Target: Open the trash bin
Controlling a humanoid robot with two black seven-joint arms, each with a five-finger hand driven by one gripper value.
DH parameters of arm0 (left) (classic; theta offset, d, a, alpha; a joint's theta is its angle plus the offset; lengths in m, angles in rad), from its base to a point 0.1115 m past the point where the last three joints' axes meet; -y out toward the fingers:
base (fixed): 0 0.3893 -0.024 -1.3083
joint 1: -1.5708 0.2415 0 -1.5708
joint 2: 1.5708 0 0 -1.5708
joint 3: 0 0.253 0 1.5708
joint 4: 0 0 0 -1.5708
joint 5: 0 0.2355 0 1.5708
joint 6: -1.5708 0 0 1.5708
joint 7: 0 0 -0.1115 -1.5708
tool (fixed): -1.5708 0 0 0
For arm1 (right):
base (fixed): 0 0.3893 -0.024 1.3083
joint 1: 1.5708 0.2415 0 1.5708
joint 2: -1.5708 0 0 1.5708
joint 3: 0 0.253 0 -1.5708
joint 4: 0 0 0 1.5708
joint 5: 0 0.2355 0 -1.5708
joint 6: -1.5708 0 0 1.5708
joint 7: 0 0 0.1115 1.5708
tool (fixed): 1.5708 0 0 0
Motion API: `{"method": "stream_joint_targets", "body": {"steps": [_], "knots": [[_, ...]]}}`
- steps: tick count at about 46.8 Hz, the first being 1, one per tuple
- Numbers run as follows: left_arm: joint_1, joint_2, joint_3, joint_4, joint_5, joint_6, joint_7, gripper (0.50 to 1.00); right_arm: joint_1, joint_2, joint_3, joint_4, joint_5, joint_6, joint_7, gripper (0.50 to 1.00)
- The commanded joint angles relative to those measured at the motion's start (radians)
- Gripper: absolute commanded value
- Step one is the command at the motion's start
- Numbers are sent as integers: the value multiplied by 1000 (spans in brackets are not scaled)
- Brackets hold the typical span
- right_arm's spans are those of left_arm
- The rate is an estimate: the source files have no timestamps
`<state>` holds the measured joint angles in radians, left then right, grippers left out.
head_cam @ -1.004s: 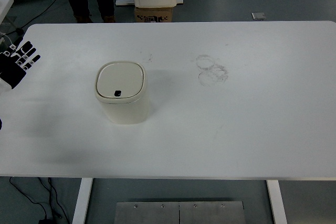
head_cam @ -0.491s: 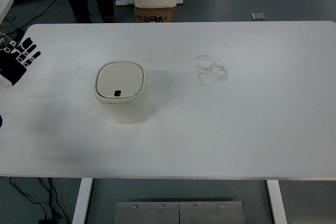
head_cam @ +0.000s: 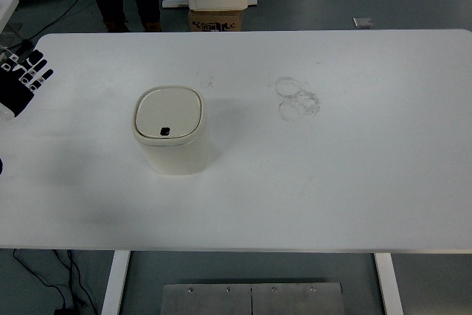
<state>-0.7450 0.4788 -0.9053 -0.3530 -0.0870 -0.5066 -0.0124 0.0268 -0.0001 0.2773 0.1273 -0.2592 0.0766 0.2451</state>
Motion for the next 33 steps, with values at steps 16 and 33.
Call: {"method": "stream_joint_targets", "body": {"steps": [16,33], "knots": [[-8,-6,3,0,-7,3,-1,1000,-1,0,0,0,0,0,0,991],[-20,0,28,-1,7,8,2,1000,1,0,-1,0,0,0,-1,991]]}}
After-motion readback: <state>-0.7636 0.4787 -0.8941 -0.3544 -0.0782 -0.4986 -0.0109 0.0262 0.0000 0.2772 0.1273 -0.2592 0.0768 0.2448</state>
